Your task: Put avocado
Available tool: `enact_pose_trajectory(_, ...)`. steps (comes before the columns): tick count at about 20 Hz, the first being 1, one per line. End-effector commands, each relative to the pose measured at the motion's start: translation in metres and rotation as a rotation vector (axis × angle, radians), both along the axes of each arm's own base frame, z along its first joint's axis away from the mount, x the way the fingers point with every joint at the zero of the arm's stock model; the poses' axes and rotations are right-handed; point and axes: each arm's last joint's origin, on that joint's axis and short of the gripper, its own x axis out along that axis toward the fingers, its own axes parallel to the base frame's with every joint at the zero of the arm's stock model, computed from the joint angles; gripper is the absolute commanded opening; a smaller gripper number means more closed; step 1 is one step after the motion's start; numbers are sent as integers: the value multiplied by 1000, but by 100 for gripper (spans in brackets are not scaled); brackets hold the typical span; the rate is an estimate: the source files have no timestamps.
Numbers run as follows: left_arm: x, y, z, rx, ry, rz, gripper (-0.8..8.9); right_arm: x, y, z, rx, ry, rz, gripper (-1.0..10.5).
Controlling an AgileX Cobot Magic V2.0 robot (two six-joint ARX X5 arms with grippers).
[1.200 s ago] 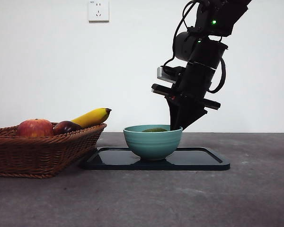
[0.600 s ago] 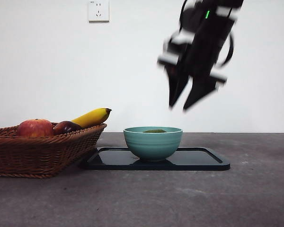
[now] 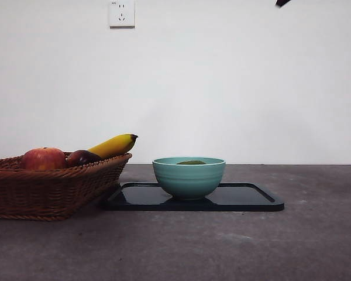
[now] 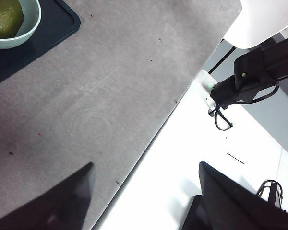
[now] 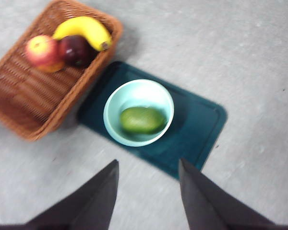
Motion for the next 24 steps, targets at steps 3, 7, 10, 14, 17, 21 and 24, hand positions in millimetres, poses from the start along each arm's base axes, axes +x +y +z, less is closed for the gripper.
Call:
enact_pose_trajectory(3,2,-2,3,-11,-32,-16,343,-49,-7,-15,5,-16,75,201)
enact_pose_trajectory(7,2,-2,3,-13,-36,-16,343,-90,-14,-45,63,31,201,201)
enact_pose_trajectory(10,2,-2,3,-13,-37,-15,343,-108,-16,-63,104,46,238,201)
enact_pose_trajectory(14,2,-2,3,-13,-37,-16,343,-111,-17,-68,109,49,242,201)
enact_pose_trajectory(17,2,-2,3,-13,-37,-15,342,-111,-17,-68,111,44,242,201)
enact_pose_trajectory(21,2,-2,3,-13,-37,-16,219,-111,-17,-68,112,45,242,167)
enact_pose_trajectory(24,2,-2,3,-13,-37,-16,9,-111,-17,-68,110,43,243,7)
